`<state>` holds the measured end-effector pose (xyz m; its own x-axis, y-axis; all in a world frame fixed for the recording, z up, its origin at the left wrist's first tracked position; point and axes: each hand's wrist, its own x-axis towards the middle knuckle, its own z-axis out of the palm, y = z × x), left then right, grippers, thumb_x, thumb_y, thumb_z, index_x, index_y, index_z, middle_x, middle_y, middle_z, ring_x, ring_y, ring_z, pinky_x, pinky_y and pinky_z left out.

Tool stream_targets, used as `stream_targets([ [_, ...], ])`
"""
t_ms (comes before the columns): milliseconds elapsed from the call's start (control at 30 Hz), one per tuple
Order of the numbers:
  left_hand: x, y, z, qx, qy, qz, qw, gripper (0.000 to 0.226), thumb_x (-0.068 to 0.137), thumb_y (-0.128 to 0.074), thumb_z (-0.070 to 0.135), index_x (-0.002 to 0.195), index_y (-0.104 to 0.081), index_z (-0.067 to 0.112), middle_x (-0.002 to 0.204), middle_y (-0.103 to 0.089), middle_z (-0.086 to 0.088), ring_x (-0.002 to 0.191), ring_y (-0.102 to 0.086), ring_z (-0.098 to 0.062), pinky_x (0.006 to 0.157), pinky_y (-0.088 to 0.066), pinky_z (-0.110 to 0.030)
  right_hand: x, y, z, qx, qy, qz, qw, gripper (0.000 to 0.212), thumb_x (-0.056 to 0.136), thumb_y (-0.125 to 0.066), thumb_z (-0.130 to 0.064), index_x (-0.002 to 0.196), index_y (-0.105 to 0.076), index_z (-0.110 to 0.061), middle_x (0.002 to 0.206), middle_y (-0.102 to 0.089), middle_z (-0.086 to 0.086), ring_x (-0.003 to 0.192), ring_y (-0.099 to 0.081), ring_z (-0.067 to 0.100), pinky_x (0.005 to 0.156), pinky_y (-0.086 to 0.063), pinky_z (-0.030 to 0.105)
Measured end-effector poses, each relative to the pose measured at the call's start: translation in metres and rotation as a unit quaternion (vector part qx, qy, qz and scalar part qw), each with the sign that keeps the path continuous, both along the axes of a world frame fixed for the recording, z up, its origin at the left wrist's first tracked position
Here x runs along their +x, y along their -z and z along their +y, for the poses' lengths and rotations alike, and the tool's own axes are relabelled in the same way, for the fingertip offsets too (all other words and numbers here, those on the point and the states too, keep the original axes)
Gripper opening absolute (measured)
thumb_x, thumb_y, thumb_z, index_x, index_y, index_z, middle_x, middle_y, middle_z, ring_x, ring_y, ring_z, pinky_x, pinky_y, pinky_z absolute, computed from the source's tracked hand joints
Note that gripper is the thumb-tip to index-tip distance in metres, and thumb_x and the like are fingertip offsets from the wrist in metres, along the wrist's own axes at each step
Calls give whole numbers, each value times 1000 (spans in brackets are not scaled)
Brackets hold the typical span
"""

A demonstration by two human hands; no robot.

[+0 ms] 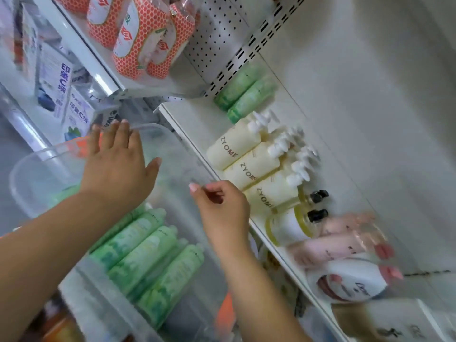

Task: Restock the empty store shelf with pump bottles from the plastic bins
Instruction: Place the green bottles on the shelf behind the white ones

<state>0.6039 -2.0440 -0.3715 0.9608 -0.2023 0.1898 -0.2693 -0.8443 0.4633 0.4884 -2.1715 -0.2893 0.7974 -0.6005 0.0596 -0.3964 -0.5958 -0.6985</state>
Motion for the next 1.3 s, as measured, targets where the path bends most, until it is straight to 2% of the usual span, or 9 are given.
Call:
stream_targets([
  [200,-2,2,11,33,0,5,999,80,95,-41,54,149,-27,-2,159,-22,-22,148,-14,-36,122,-2,-49,-40,68,-21,2,41,253,967,44,89,-71,-50,110,-64,-13,109,-69,5,108,-65,25,89,-49,31],
  [333,-3,4,8,74,9,5,997,86,94,-38,59,152,-19,-1,160,-16,-21,148,-11,-37,121,0,-50,-56,99,-29,60,89,382,918,89,91,-63,-60,146,-27,0,142,-50,19,125,-56,35,102,-49,39],
  [467,-3,8,5,93,12,7,996,90,93,-38,62,153,-12,1,160,-11,-22,148,-6,-39,120,2,-51,-50,121,-38,264,165,358,881,97,79,-77,-60,142,-35,-1,118,-66,15,94,-73,32,72,-65,44],
  [567,-2,9,1,101,15,10,995,91,92,-36,64,154,-9,3,161,-7,-21,148,-2,-39,120,3,-52,-44,124,-45,278,157,370,872,68,79,-82,-52,121,-61,-2,102,-74,16,85,-75,31,72,-65,46],
  [667,-1,9,-3,105,15,7,994,92,91,-36,65,153,-11,3,160,-8,-23,147,-3,-41,120,2,-54,-43,120,-47,307,143,330,881,48,80,-85,-39,108,-65,-5,96,-76,13,80,-76,25,67,-65,38],
  [833,3,8,-2,75,4,11,997,87,91,-41,62,150,-22,0,156,-18,-24,144,-12,-43,119,-3,-55,-38,109,-45,331,92,245,907,42,75,-90,-31,103,-72,-4,89,-79,9,76,-77,20,66,-64,29],
  [1000,4,7,1,45,2,-7,999,79,92,-46,56,148,-29,2,155,-24,-21,143,-17,-41,118,-6,-53,-36,100,-44,308,51,187,931,42,70,-91,-37,102,-75,-15,93,-80,-1,85,-77,15,88,-62,42],
  [1200,7,7,-4,41,4,-4,999,78,93,-45,54,148,-28,2,155,-27,-16,144,-19,-35,118,-6,-55,-46,90,-39,197,36,153,968,78,48,-92,-61,112,-63,-28,104,-74,-7,91,-73,10,82,-62,41],
  [1300,16,1,-8,40,7,21,999,78,94,-40,56,148,-29,2,155,-29,-14,143,-21,-33,116,-7,-56,-49,71,-27,102,38,120,987,76,50,-90,-61,111,-53,-34,103,-67,-12,92,-67,6,80,-61,39],
])
